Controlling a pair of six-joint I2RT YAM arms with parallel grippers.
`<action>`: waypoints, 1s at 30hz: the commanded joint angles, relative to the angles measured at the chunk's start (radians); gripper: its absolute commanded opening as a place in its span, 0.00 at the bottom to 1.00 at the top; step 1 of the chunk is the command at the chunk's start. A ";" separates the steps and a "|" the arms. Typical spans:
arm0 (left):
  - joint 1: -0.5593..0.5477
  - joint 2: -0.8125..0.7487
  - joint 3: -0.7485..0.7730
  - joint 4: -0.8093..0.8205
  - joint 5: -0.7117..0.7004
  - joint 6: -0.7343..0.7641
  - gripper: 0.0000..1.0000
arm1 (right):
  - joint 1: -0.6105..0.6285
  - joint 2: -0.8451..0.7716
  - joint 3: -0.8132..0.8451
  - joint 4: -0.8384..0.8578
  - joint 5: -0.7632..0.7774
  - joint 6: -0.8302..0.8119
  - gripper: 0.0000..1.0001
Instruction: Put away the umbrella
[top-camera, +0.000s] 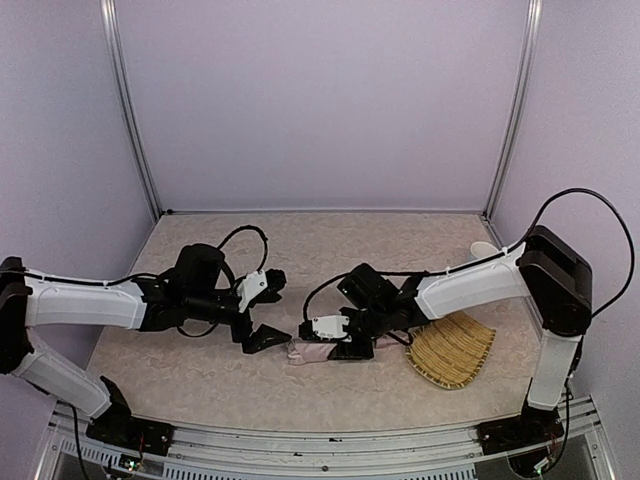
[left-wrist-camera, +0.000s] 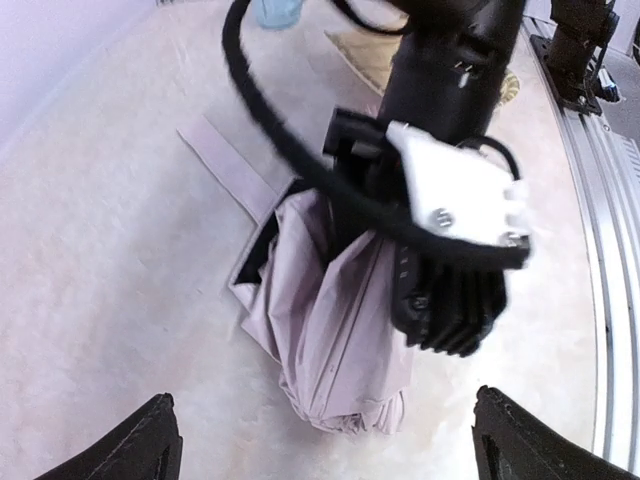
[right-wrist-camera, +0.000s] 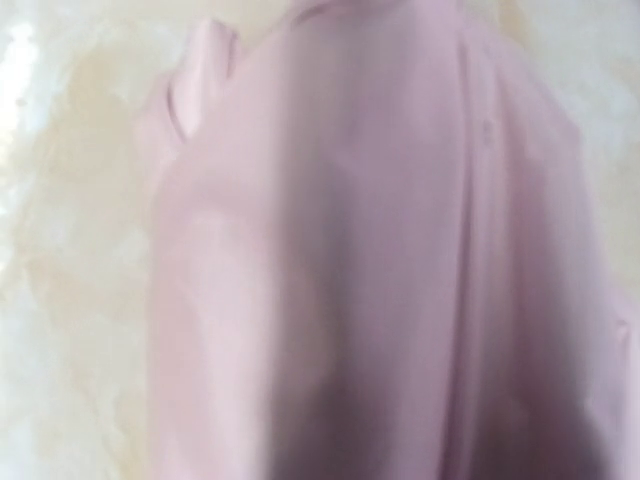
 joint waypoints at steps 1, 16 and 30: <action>-0.070 -0.121 -0.121 0.237 -0.113 0.084 0.99 | -0.044 0.113 0.043 -0.318 -0.248 0.088 0.20; -0.258 0.102 -0.027 0.127 -0.422 0.274 0.95 | -0.189 0.337 0.246 -0.528 -0.592 0.188 0.19; -0.234 0.347 0.120 0.116 -0.411 0.367 0.95 | -0.221 0.405 0.300 -0.532 -0.611 0.168 0.18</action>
